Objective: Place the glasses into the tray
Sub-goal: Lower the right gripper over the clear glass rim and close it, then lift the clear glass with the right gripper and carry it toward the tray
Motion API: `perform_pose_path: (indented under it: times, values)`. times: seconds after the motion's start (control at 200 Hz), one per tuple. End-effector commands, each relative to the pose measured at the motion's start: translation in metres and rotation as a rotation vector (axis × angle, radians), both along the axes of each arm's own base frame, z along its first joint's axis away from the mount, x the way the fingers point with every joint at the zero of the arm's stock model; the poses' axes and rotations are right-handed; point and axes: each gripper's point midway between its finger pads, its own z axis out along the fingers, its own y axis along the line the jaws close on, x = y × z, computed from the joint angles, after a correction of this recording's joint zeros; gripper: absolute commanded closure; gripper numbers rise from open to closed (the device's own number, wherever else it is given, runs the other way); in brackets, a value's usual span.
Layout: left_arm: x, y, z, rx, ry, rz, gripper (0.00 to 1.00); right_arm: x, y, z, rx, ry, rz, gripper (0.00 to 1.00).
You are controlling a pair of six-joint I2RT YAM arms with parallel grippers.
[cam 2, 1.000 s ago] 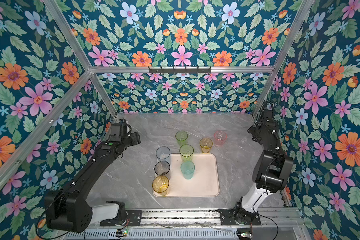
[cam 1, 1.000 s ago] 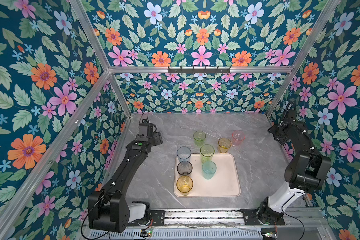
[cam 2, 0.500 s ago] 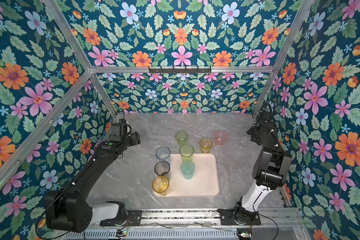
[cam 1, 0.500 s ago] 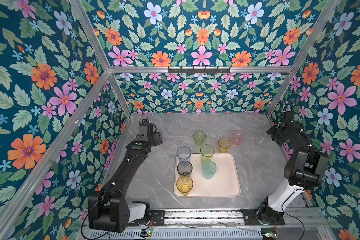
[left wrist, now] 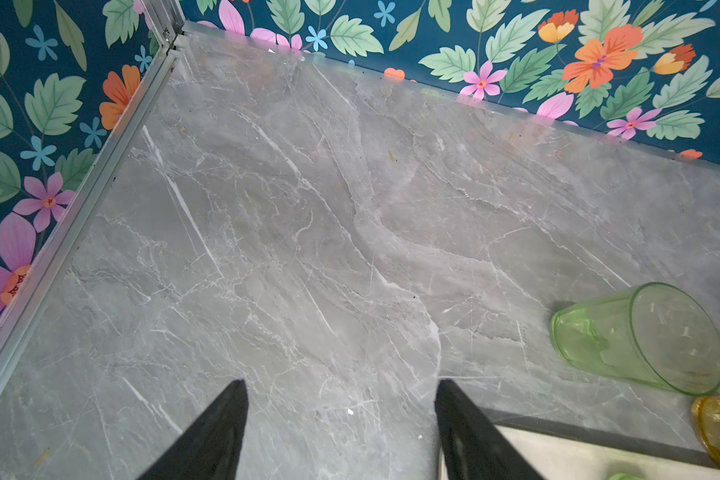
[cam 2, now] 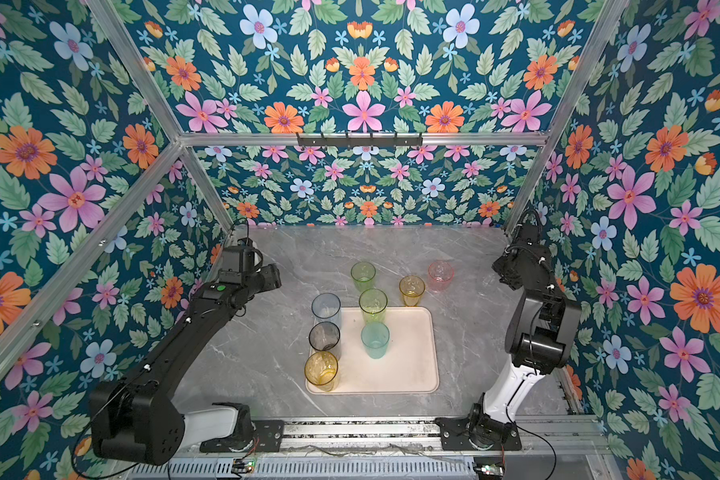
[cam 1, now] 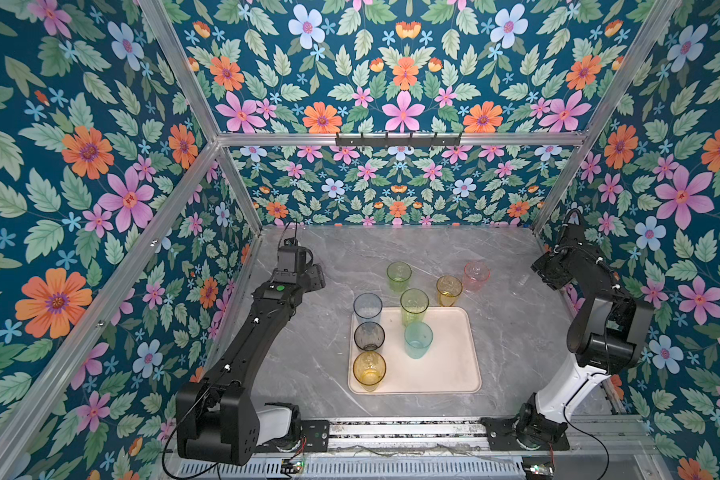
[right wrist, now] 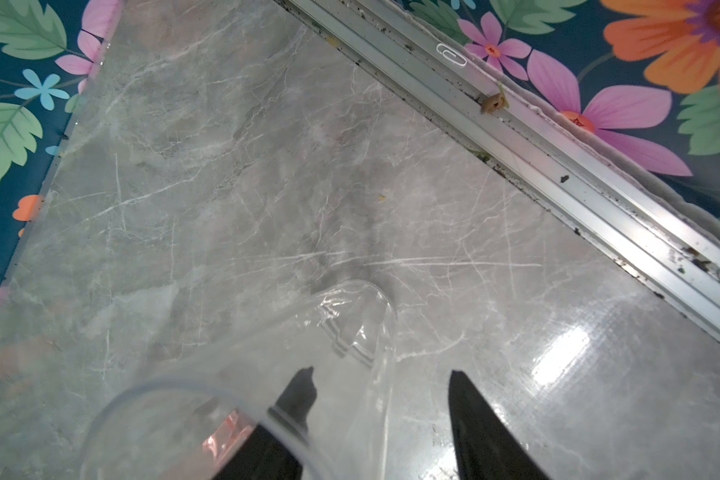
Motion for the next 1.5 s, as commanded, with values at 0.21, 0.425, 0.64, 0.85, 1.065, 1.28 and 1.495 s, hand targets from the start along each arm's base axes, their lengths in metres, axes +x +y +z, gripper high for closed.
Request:
perform_pose_path:
  times: [0.21, 0.425, 0.64, 0.85, 1.065, 1.28, 1.495]
  values:
    - [-0.001, 0.001, -0.002, 0.013, 0.009, -0.007, 0.26, 0.007, 0.003, 0.000, 0.009, -0.014, 0.035, 0.62]
    - [0.000, 0.000, -0.003, 0.012, 0.013, -0.009, 0.26, 0.009, 0.004, 0.001, 0.012, -0.019, 0.043, 0.70]
    - [0.000, 0.001, -0.004, 0.014, 0.018, -0.009, 0.26, 0.010, 0.006, -0.001, 0.022, -0.019, 0.056, 0.81]
    - [0.000, 0.000, -0.005, 0.012, 0.019, -0.009, 0.26, 0.007, 0.005, -0.001, 0.007, 0.000, 0.065, 0.87]
    - [0.000, -0.001, -0.004, 0.007, 0.017, -0.011, 0.26, 0.000, 0.007, 0.005, 0.001, 0.011, 0.080, 0.92]
    - [0.000, -0.002, -0.002, 0.001, 0.012, -0.015, 0.26, -0.022, 0.013, 0.019, -0.009, 0.024, 0.087, 0.95]
    - [0.000, -0.004, -0.001, -0.010, 0.008, -0.022, 0.26, -0.049, 0.028, 0.044, 0.000, -0.005, 0.120, 1.00]
